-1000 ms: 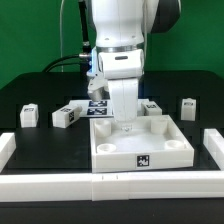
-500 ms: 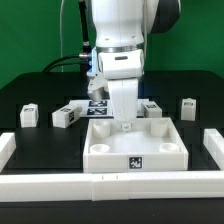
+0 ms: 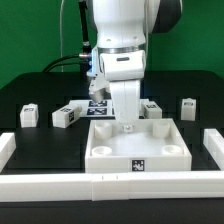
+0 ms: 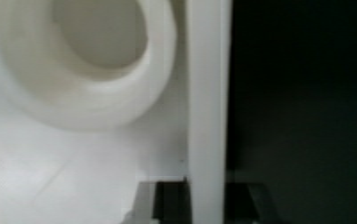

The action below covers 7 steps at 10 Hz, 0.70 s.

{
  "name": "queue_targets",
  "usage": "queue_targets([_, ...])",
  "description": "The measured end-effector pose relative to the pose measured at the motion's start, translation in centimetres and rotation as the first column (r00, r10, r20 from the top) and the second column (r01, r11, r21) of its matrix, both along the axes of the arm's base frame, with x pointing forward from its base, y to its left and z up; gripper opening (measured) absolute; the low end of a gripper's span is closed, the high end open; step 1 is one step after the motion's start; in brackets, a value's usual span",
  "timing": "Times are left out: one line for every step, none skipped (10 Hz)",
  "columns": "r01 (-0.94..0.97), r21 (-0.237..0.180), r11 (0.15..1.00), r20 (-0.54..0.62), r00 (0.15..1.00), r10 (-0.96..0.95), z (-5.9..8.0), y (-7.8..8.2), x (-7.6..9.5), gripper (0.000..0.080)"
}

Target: Assemble one leg

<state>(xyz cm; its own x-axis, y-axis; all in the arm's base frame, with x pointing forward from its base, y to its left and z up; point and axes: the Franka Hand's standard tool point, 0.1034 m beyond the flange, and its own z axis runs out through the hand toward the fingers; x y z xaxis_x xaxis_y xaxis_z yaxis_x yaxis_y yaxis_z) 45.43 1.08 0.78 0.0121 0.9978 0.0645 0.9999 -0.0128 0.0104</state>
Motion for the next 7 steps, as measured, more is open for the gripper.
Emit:
queue_targets([-0.011,-0.002,1.000,0.006,1.000,0.011,0.0,0.8,0.9,0.0057])
queue_targets([0.003,-0.001,1.000,0.010,1.000,-0.003,0.0,1.4,1.3,0.0057])
queue_targets([0.025,-0.001,1.000,0.013,1.000,-0.025,0.0,2.4,1.7,0.0057])
queue_targets([0.035,0.002,0.999,0.015,0.999,-0.035,0.0,3.3,2.0,0.0057])
queue_targets([0.052,0.004,0.999,0.016,0.998,-0.052,0.0,3.9,2.0,0.0057])
queue_targets([0.073,0.006,0.997,0.015,0.997,-0.073,0.0,4.7,2.1,0.0057])
queue_targets([0.070,0.006,0.998,0.016,0.997,-0.070,0.0,4.9,2.2,0.0058])
